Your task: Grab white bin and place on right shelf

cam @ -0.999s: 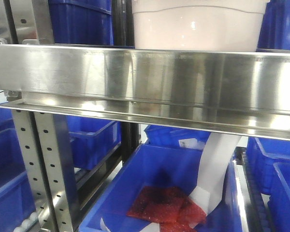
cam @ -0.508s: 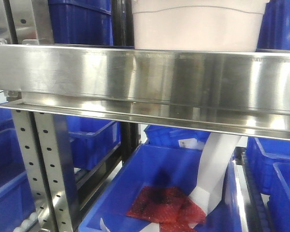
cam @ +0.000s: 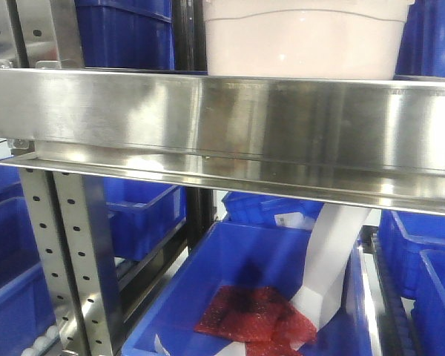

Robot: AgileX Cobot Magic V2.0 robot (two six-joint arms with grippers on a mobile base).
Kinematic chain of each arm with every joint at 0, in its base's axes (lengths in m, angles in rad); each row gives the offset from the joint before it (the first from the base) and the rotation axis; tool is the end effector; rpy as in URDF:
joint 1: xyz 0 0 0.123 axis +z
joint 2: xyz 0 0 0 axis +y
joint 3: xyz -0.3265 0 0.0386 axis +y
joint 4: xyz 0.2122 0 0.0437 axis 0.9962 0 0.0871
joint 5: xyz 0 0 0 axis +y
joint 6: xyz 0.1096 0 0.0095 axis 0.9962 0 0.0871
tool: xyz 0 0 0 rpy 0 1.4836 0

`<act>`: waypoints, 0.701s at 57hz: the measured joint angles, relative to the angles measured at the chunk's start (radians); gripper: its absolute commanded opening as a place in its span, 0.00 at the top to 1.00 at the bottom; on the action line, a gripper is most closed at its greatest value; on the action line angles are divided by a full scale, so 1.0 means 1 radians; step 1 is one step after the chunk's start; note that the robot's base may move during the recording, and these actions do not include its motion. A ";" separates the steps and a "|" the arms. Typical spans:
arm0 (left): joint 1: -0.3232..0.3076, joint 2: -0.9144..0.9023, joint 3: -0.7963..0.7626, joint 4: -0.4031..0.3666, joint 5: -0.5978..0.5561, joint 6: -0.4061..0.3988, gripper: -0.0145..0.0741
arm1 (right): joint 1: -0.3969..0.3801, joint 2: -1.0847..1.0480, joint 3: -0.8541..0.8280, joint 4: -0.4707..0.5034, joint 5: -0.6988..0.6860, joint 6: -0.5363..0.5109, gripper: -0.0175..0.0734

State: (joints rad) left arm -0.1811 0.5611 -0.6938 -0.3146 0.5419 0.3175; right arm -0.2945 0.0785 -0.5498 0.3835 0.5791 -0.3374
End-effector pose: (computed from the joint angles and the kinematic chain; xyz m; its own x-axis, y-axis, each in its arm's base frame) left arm 0.0484 -0.0267 0.3686 -0.2755 0.0962 -0.9565 0.3407 0.9402 -0.0036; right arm -0.0371 0.0348 0.3237 0.0118 -0.0156 -0.9998 0.0883 0.9960 -0.0145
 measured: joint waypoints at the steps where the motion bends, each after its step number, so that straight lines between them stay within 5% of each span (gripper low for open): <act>1: 0.000 -0.014 0.013 -0.002 -0.017 0.002 0.97 | 0.000 0.000 0.002 0.000 -0.004 0.000 0.72; 10: 0.000 -0.149 0.111 -0.015 -0.172 0.002 0.97 | 0.000 0.000 0.002 0.000 -0.016 0.000 0.72; 40: 0.000 -0.197 0.137 -0.027 -0.192 0.002 0.97 | 0.000 0.000 0.002 0.000 -0.018 0.002 0.72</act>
State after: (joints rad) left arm -0.1811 0.3644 -0.5569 -0.3412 0.3500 0.3197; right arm -0.2945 0.0785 -0.5481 0.3835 0.5608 -0.3354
